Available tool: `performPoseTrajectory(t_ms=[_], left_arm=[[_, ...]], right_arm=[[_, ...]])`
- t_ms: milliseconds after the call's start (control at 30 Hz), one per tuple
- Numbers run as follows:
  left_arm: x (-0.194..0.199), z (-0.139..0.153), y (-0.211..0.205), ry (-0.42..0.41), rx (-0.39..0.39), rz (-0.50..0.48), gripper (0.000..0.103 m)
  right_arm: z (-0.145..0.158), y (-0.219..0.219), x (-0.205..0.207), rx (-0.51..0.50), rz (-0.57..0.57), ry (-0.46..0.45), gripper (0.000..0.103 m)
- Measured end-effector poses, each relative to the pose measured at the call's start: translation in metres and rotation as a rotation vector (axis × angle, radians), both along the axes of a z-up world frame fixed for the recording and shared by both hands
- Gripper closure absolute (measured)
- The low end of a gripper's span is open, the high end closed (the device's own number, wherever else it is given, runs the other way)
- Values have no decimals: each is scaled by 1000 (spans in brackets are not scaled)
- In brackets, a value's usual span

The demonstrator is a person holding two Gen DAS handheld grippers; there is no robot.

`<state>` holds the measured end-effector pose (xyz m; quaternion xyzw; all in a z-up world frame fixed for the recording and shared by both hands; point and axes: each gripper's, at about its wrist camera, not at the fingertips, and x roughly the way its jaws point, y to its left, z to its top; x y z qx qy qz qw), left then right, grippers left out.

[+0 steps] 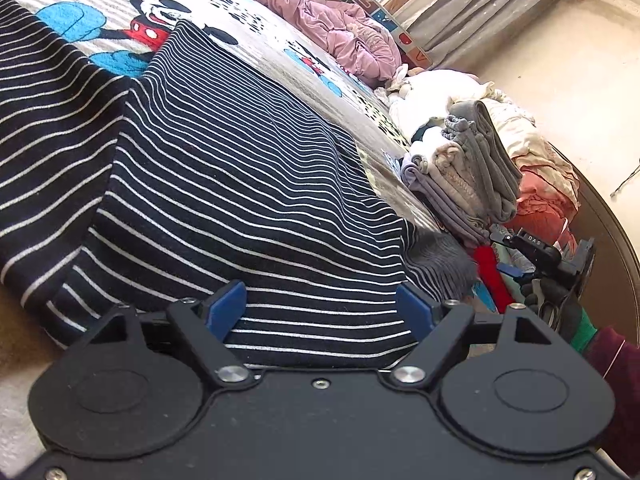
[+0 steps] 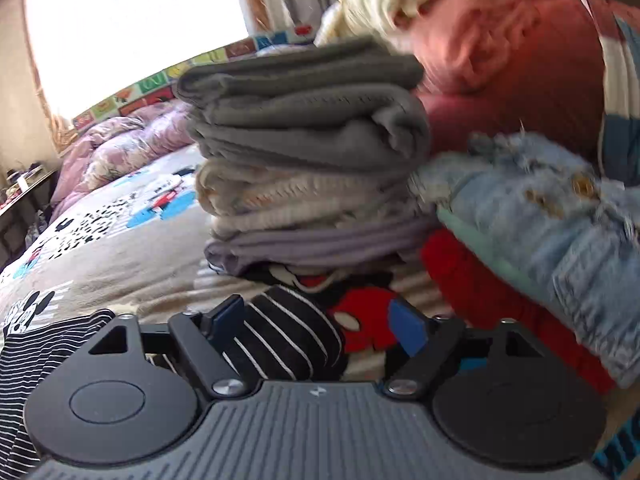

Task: Fold clothes

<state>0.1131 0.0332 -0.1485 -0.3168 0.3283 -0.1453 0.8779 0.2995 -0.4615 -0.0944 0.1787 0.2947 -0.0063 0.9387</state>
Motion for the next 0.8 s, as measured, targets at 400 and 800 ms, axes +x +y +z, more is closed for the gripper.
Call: performPoseTrajectory(t_ms=[400, 800], left_arm=[[0, 1, 0, 0, 2, -4, 21], [1, 0, 0, 1, -2, -6, 20]], right_arm=[[-56, 0, -16, 340, -112, 111, 37], [-44, -4, -4, 160, -72, 9, 82]])
